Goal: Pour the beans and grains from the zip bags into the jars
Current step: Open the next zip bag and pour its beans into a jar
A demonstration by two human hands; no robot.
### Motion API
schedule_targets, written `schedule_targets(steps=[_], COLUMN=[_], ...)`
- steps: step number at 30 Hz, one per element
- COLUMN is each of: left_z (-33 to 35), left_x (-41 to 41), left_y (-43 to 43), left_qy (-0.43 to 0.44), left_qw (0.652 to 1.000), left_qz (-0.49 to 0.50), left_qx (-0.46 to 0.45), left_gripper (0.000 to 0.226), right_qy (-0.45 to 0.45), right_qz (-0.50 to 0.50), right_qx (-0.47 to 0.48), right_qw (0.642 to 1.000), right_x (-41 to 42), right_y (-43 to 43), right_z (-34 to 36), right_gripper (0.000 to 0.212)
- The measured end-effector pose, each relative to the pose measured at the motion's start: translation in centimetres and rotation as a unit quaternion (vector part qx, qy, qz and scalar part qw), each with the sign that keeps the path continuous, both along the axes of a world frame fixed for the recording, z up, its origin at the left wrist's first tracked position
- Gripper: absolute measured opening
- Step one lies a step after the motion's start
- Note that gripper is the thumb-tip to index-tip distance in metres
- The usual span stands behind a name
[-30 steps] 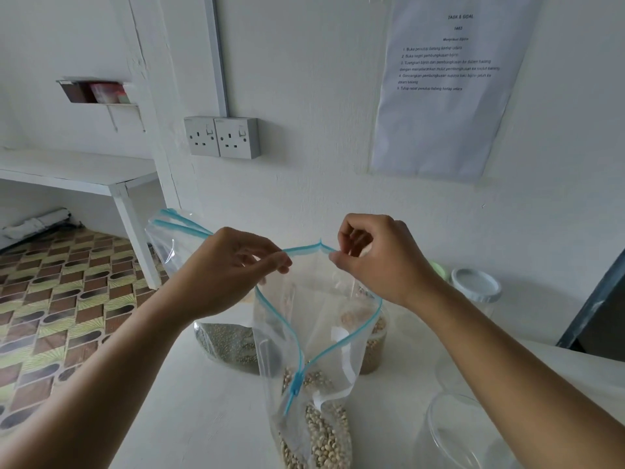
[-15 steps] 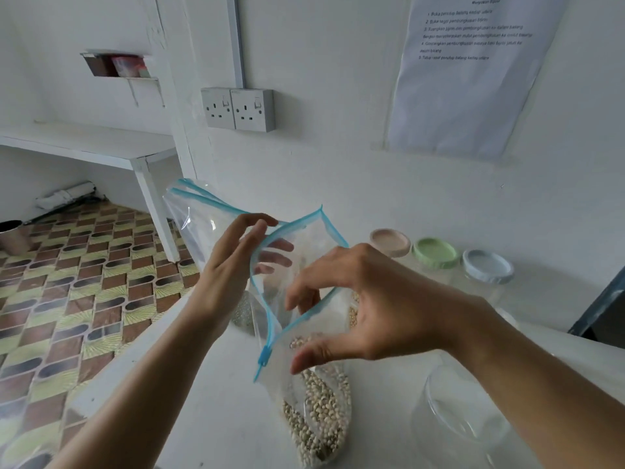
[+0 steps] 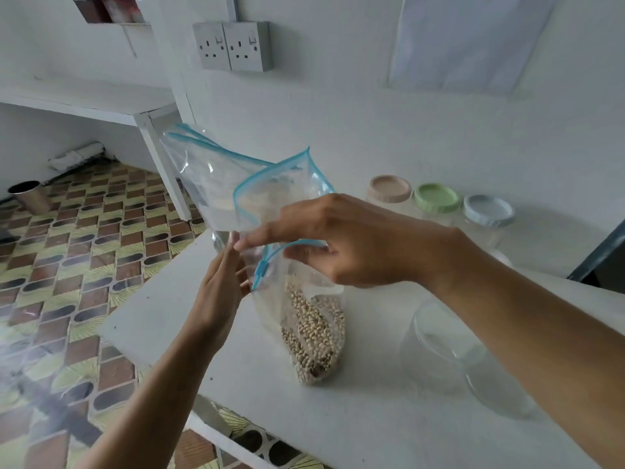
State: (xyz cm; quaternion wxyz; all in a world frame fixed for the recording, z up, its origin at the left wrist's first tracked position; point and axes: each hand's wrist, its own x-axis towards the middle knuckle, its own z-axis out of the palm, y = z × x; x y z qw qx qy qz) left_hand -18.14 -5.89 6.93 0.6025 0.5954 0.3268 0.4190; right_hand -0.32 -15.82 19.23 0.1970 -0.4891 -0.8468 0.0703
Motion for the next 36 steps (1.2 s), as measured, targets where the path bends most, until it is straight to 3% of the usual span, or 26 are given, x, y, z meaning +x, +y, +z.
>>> schedule_targets(steps=[3,5,8,10,16,21,24,26,30,33,36], left_z=[-2.0,-4.0,-7.4,-8.9,-10.0,-9.8,-10.1,-10.4,-9.8,-8.6,-7.8], left_x=[-0.3,-0.8,-1.4,-1.7,-1.2,-1.1,-1.0,-0.5,0.5,0.0,-0.9], left_y=[-1.2,-1.8,-2.8,-3.7,-4.0,-1.8,-1.0,-0.3,2.1,4.3,6.2], left_qy=[0.014,0.068,0.164,0.176,0.122,0.060,0.082,0.128,0.143,0.151,0.134], left_qw=[1.000,0.997,0.986,0.984,0.988,0.975,0.954,0.956,0.967,0.963,0.971], left_qz=[0.009,0.017,0.034,0.020,-0.037,-0.192,-0.283,-0.263,-0.209,-0.219,-0.191], left_qx=[-0.007,0.011,0.013,-0.026,-0.091,-0.094,-0.053,-0.025,0.020,0.042,0.056], left_gripper=[0.038,0.024,0.017,0.020,0.041,0.060,0.081,0.091,0.069,0.070,0.051], right_qy=[-0.049,-0.077,-0.104,-0.101,0.007,0.025,0.050,0.064,0.087,0.102,0.139], right_qz=[0.009,0.011,0.025,0.034,-0.058,-0.119,-0.153,-0.168,-0.195,-0.216,-0.232], right_qx=[0.006,0.000,0.000,0.033,0.184,0.233,0.239,0.235,0.229,0.245,0.252], right_qw=[0.999,0.997,0.994,0.994,0.981,0.965,0.958,0.955,0.950,0.940,0.929], right_x=[-0.4,-0.6,-0.5,-0.5,-0.2,0.5,0.8,0.7,0.6,1.1,1.6], right_y=[-0.6,-0.9,-0.8,-0.5,1.4,3.2,4.5,5.2,6.0,6.1,6.0], right_z=[-0.1,0.0,-0.2,-0.3,-0.4,-0.5,-0.5,-0.6,-0.6,-0.4,-0.1], right_gripper=[0.056,0.056,0.030,0.014,0.019,0.019,0.022,0.022,0.023,0.022,0.020])
